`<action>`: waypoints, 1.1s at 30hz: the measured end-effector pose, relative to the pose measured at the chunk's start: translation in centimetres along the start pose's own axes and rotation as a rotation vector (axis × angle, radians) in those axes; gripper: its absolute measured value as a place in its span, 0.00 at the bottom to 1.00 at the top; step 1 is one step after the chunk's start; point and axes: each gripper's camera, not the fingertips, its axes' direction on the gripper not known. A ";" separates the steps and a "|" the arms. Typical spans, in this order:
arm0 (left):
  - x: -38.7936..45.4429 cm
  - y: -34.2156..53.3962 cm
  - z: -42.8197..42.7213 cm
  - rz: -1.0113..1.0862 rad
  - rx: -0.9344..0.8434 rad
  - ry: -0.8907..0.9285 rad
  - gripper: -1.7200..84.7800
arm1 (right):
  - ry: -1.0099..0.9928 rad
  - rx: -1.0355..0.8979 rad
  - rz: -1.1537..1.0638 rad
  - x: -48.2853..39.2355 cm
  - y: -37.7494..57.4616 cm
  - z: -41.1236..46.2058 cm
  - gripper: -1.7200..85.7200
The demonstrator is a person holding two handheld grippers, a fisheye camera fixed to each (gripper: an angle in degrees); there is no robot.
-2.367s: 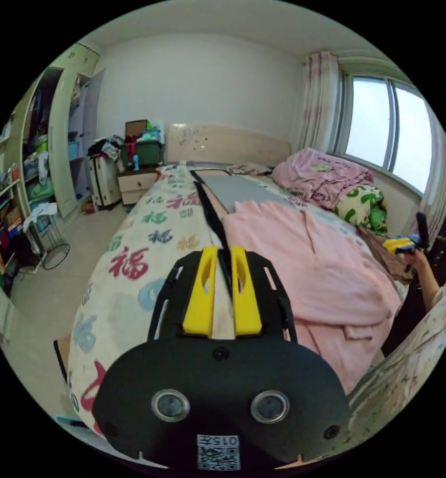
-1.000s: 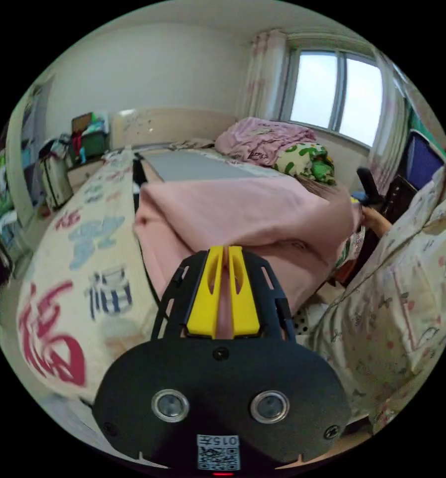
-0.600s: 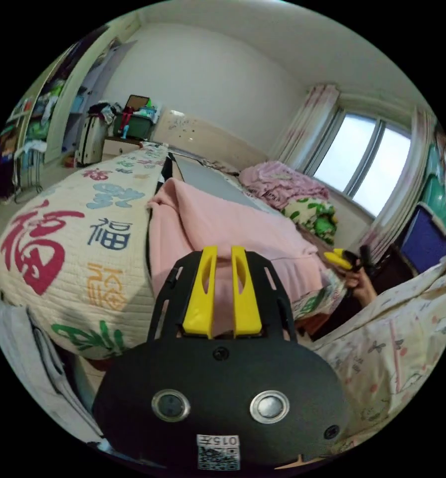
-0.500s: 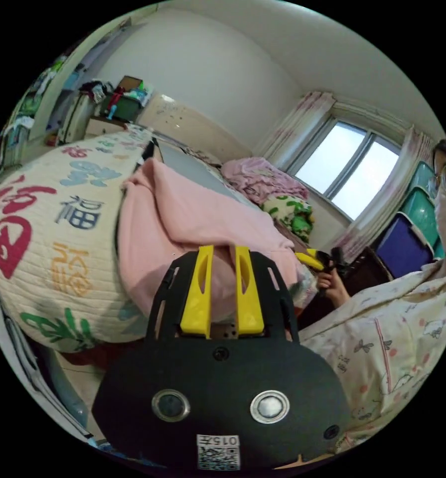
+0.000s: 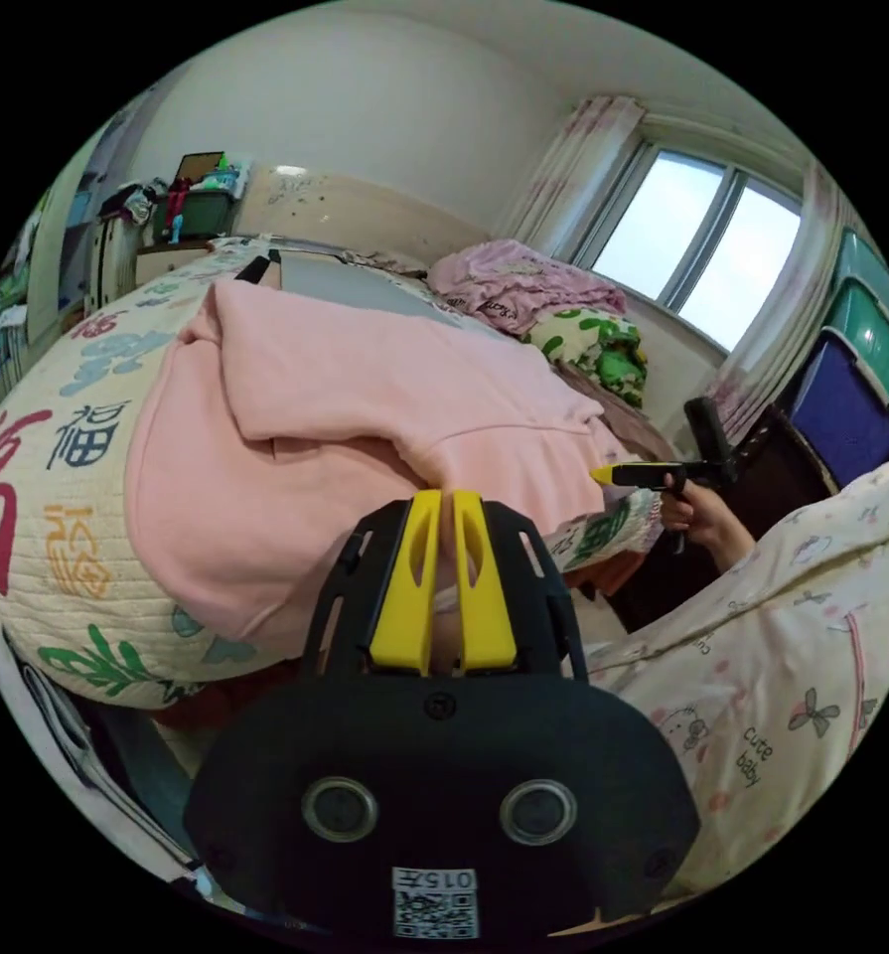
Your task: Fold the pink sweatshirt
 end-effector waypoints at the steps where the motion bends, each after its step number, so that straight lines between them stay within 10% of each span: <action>1: 1.4 -0.5 -0.5 0.025 -0.004 -0.056 0.03 | 0.050 -0.023 -0.046 -0.8 -0.5 0.7 0.03; 10: 9.7 -4.0 -5.1 0.162 0.010 -0.342 0.03 | 0.347 -0.234 -0.356 -4.2 -4.6 9.7 0.03; 33: 9.6 -15.6 -14.1 0.192 -0.043 -0.324 0.04 | 0.409 -0.248 -0.392 0.1 -12.9 19.7 0.03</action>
